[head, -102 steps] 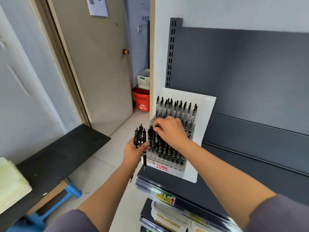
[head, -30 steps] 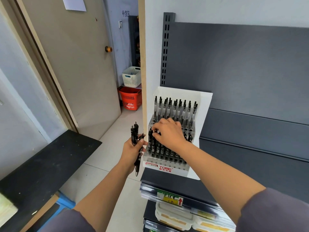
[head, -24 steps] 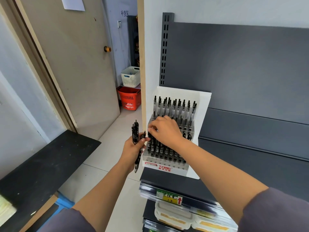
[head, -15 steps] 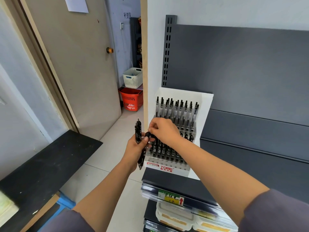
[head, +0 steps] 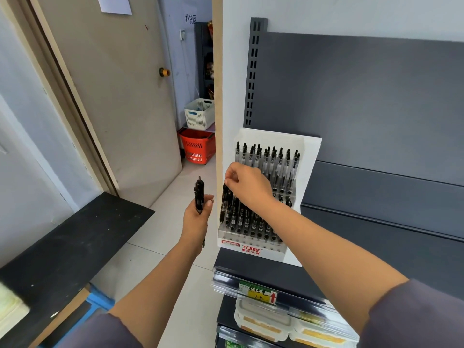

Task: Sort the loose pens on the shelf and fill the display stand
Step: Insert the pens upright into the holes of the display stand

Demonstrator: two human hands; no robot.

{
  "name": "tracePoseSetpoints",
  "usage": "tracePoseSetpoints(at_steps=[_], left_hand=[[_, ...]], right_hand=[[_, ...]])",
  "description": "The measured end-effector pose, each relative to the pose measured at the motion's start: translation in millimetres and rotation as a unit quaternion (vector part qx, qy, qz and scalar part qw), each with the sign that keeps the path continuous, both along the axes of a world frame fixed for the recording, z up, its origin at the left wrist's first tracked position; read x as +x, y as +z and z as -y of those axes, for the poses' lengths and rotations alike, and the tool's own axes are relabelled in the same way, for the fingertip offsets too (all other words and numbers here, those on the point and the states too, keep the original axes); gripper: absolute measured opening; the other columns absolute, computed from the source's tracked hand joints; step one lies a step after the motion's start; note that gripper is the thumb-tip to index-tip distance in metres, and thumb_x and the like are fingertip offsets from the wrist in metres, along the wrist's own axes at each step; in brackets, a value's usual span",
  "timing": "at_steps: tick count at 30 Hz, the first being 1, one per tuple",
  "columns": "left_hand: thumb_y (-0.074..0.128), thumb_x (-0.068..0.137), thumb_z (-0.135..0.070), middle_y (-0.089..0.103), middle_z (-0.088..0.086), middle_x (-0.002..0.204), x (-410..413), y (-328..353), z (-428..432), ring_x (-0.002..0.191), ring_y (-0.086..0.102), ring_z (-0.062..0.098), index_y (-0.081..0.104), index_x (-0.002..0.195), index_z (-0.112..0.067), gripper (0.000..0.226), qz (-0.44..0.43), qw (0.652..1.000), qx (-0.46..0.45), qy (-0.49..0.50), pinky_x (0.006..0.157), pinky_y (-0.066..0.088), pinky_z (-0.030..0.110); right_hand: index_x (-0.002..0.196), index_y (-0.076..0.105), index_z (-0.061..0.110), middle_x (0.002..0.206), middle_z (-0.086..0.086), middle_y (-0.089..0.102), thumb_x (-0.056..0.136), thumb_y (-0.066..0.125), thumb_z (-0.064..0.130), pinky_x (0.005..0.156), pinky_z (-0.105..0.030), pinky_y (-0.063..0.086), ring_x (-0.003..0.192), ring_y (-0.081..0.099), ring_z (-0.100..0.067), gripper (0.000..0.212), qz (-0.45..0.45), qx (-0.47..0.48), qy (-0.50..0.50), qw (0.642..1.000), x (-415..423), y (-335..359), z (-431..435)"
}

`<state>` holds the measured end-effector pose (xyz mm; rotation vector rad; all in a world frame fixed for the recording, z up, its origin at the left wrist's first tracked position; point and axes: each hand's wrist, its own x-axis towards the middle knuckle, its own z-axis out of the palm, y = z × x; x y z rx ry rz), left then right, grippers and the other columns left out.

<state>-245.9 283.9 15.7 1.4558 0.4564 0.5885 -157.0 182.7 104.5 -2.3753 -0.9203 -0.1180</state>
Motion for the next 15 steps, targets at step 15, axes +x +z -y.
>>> tracePoseSetpoints(at_steps=[15], left_hand=[[0.044, 0.098, -0.028, 0.051, 0.002, 0.072, -0.5, -6.7, 1.1, 0.050, 0.031, 0.011, 0.049, 0.103, -0.023, 0.008, -0.064, 0.997, -0.032, -0.035, 0.040, 0.027, 0.018]], right_hand=[[0.098, 0.062, 0.023, 0.088, 0.003, 0.066, 0.092, 0.051, 0.024, 0.084, -0.036, 0.038, 0.095, 0.056, -0.020, 0.012, 0.090, -0.072, 0.065, 0.991, 2.2, -13.8, -0.7]])
